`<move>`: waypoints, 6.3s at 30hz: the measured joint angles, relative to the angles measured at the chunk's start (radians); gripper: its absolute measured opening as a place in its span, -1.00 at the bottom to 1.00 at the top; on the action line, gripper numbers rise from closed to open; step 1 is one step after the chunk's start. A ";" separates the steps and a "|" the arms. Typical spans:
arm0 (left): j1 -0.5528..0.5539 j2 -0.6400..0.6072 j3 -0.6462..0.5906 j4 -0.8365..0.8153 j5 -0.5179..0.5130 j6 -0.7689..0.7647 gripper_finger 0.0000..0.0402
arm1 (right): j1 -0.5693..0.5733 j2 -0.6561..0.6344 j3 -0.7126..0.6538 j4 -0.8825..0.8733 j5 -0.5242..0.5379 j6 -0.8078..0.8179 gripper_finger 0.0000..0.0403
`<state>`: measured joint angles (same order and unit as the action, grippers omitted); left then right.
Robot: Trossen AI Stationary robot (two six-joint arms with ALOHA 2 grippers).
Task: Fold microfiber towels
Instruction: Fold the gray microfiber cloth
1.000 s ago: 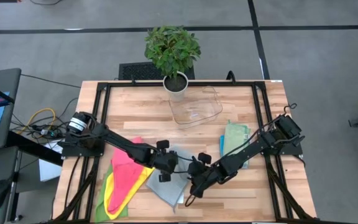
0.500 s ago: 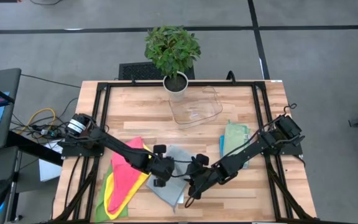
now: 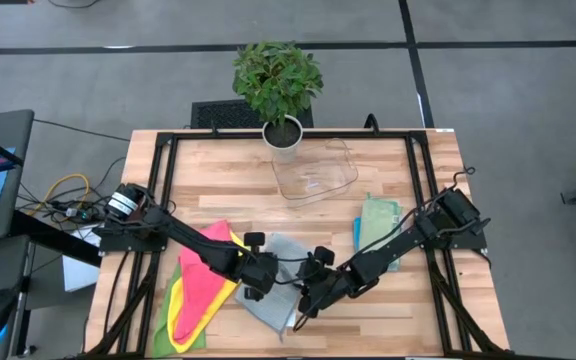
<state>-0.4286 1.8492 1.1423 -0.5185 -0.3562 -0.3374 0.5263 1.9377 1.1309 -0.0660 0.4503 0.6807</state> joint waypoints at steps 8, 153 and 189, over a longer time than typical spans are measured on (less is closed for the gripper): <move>-0.004 0.000 0.000 -0.005 -0.011 0.000 -0.98 | -0.013 -0.002 0.000 -0.009 0.072 0.029 -0.35; -0.145 -0.232 -0.232 0.039 -0.100 -0.312 -0.53 | 0.059 0.387 0.504 -0.262 -0.105 -0.378 -0.35; -0.140 -0.237 -0.092 -0.269 -0.061 -0.288 -0.53 | -0.037 0.170 0.497 -0.562 -0.071 -0.057 -0.94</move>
<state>-0.5690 1.6125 1.0502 -0.7872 -0.4168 -0.6254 0.4893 2.1073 1.6276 -0.6277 0.3796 0.6241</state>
